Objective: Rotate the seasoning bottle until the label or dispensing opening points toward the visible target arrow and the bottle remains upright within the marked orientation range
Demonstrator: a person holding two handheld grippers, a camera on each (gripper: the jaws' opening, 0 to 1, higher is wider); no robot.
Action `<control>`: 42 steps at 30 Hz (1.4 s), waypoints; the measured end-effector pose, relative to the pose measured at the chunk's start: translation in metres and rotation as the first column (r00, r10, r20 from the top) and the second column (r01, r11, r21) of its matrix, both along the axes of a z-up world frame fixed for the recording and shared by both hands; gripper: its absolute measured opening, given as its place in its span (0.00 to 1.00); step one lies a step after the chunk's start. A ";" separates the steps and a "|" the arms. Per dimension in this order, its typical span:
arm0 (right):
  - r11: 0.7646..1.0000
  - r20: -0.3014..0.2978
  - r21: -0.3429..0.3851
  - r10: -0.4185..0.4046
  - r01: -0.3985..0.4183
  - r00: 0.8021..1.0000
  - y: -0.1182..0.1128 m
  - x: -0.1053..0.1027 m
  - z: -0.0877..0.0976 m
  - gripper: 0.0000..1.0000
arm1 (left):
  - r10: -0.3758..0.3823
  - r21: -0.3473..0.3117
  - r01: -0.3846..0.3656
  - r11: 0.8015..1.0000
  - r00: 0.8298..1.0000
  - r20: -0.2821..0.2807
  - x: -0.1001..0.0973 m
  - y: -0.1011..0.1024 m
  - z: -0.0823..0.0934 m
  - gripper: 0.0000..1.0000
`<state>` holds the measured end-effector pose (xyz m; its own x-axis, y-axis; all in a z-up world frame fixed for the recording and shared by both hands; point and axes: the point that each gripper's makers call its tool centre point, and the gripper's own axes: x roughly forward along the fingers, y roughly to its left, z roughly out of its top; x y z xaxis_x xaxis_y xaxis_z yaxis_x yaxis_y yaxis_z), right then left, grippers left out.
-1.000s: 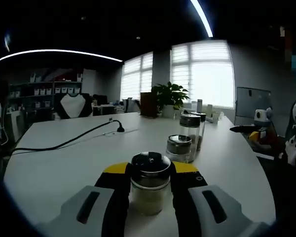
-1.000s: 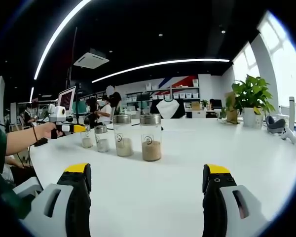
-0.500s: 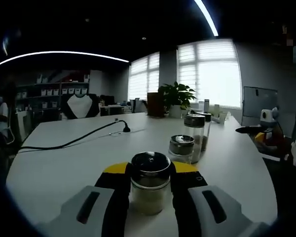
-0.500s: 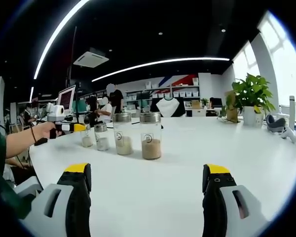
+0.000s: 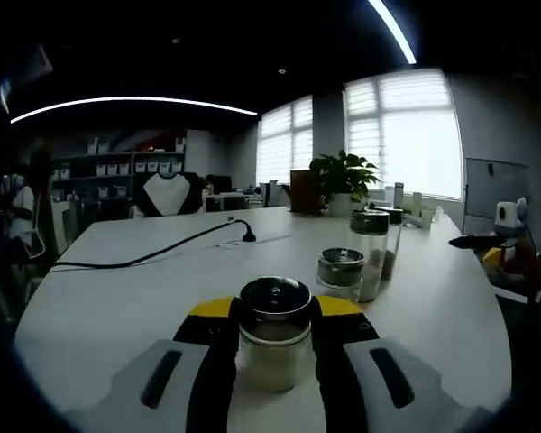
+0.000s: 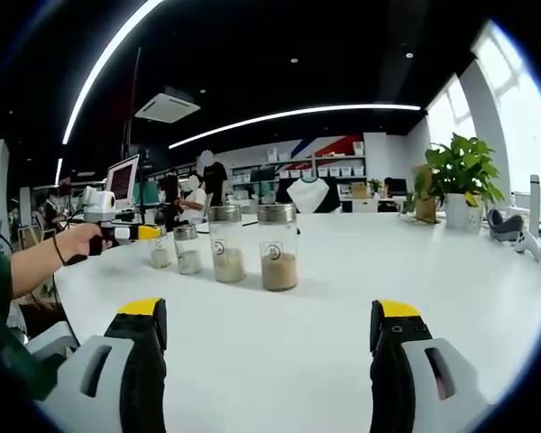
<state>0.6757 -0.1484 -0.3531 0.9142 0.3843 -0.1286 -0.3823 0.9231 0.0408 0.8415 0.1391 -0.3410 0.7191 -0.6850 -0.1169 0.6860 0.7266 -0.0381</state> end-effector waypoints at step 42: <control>1.000 -0.027 -0.004 0.002 -0.002 1.000 0.003 -0.002 -0.008 0.95 | 0.343 0.008 -0.343 0.939 0.939 0.005 -0.003 0.001 0.002 0.33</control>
<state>0.6739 -0.1458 -0.3607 0.9097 0.3854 -0.1549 -0.3827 0.9226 0.0480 0.8387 0.1399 -0.3393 0.9109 -0.3953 -0.1184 0.3948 0.9183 -0.0287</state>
